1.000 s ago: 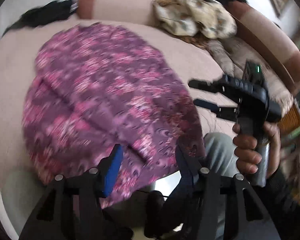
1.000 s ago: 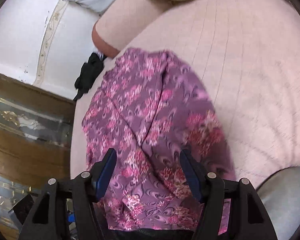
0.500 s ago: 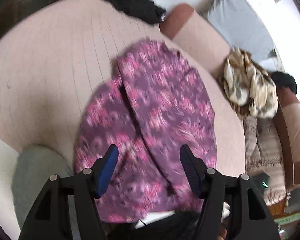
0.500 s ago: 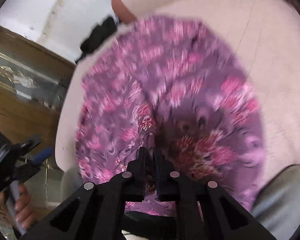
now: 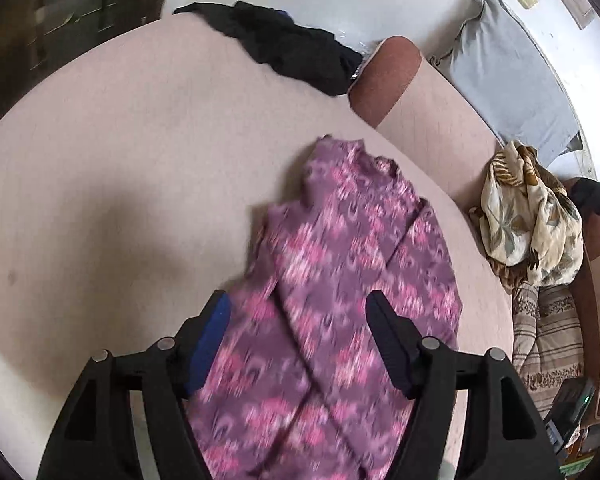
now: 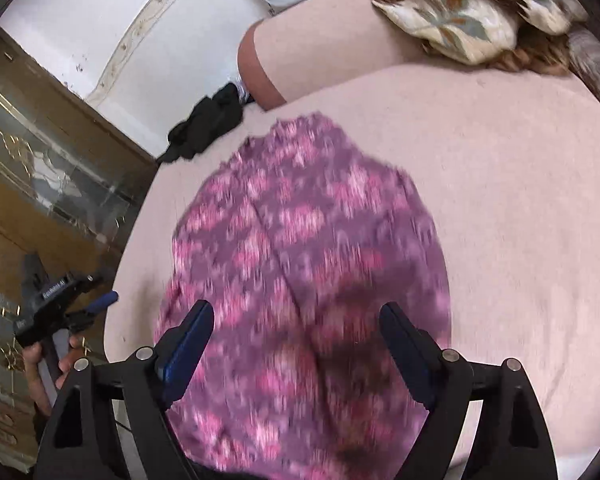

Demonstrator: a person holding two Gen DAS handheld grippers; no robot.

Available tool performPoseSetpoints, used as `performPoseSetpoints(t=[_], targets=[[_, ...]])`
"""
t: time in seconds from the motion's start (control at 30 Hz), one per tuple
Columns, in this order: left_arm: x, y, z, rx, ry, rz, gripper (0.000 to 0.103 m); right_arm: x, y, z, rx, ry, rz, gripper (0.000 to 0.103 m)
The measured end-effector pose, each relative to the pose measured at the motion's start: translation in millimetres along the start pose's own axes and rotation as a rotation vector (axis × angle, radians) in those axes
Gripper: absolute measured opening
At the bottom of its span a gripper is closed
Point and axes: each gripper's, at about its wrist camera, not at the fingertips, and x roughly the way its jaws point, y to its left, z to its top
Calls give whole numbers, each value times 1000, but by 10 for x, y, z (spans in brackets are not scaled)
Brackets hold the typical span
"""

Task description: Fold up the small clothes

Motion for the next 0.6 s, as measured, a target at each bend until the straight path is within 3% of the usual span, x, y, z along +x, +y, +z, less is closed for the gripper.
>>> performPoseSetpoints(t=[0.2,0.37,0.47,0.53,0.6], targets=[[664,-184,574,8,26,67,71,458,-84,842,-8,1,-1,89],[1333,-253,937,23,139,66,71,1102,-263,1455,47,74,4,89],[1611,-292,1095,51,146,105,71,1508,-272,1740,18,126,-48,87],[1772,-287,1217,45,180,56,71,1701,-289,1890,5,131,-86,81],[2007,-206,1322,1,251,-12,71,1811,-422,2007,80,126,-28,73]])
